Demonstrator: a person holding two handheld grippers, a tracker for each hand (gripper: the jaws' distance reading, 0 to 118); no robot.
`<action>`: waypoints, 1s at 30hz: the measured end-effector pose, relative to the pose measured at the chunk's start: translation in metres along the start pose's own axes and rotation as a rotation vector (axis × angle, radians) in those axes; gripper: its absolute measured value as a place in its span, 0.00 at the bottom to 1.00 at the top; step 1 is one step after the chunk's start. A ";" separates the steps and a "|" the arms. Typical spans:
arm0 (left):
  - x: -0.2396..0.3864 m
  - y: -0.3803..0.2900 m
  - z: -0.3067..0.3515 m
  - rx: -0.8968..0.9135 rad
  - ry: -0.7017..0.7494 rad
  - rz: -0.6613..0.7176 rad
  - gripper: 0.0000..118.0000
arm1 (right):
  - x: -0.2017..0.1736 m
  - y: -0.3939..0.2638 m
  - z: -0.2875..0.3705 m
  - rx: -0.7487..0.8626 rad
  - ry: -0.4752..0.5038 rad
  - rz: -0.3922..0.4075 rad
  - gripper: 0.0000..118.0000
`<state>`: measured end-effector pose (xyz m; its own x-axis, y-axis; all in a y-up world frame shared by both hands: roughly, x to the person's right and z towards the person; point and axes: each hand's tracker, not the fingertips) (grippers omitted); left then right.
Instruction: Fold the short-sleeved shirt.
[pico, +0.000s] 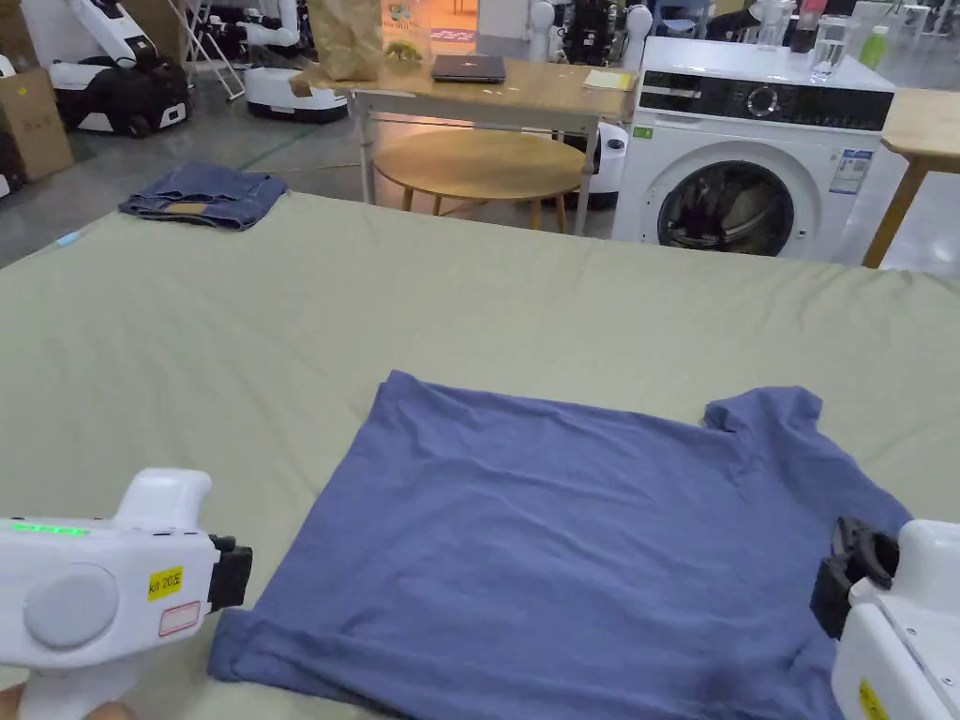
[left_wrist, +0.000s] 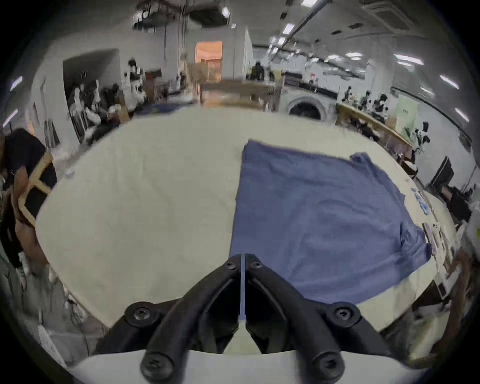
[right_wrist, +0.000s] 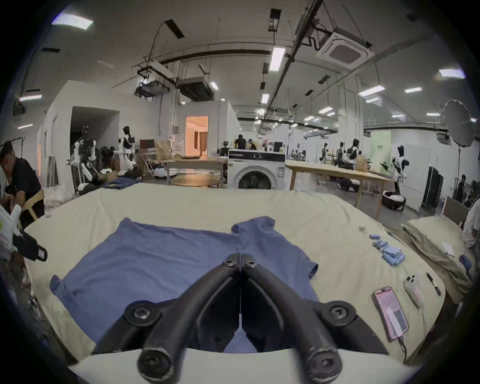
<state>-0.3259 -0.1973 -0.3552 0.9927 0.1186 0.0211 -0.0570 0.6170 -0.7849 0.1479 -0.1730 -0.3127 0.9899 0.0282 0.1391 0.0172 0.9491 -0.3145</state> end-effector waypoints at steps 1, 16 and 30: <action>-0.004 -0.001 -0.007 -0.030 0.005 0.010 0.21 | 0.000 -0.002 -0.001 -0.013 0.000 -0.001 0.00; 0.024 -0.036 -0.050 -0.214 0.091 -0.132 0.25 | 0.034 -0.028 0.000 -0.156 -0.021 -0.020 0.00; 0.016 -0.037 -0.045 -0.218 0.024 -0.091 0.01 | 0.127 -0.061 0.006 -0.596 -0.075 0.005 0.50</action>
<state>-0.3033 -0.2536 -0.3535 0.9951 0.0500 0.0854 0.0546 0.4418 -0.8954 0.2721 -0.2250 -0.2704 0.9780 0.0748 0.1949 0.1097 0.6102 -0.7846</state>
